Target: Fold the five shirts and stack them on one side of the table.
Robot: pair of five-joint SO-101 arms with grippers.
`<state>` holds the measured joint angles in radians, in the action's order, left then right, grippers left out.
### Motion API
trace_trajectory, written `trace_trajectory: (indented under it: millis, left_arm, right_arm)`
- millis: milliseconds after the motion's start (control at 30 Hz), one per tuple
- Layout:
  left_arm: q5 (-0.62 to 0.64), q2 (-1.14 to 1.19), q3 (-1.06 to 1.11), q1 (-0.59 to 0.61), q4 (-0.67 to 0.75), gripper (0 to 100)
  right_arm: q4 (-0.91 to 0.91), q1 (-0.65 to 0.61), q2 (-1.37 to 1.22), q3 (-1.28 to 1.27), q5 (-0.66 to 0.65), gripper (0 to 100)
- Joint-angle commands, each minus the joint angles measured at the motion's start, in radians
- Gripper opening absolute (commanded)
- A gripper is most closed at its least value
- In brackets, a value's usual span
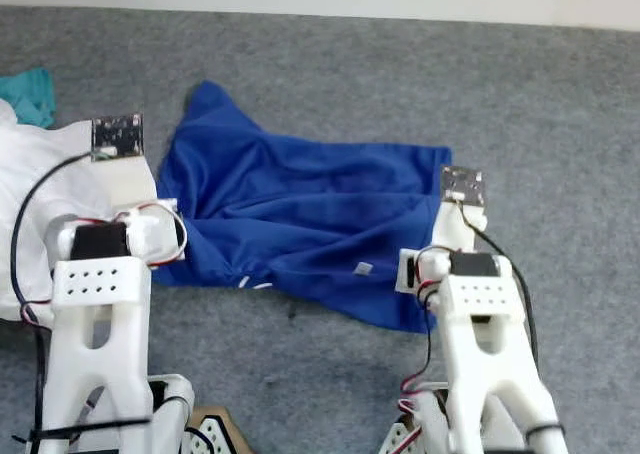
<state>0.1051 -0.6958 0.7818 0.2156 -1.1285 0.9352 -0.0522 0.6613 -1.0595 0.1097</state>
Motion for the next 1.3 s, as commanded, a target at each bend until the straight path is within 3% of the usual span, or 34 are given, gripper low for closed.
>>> trace_trajectory:
  millis: [0,367,600,1033,1267]
  left_arm:
    - [0.008,-0.015,-0.189,-0.021,-0.124,4]
    - [0.006,-0.013,-0.654,-0.015,-0.437,4]
    - [0.005,-0.013,-0.878,0.027,-0.554,4]
    - [0.005,-0.012,-0.941,0.239,-0.542,4]
    - [0.014,-0.013,-0.941,0.248,-0.342,4]
  right_arm:
    - [0.090,0.013,0.128,0.084,-0.011,0.5]
    - [0.498,0.016,0.214,0.483,-0.101,0.5]
    - [0.688,0.045,0.222,0.727,-0.110,0.5]
    - [0.716,0.260,0.222,0.871,-0.158,0.5]
    - [0.661,0.242,0.211,0.957,-0.123,0.5]
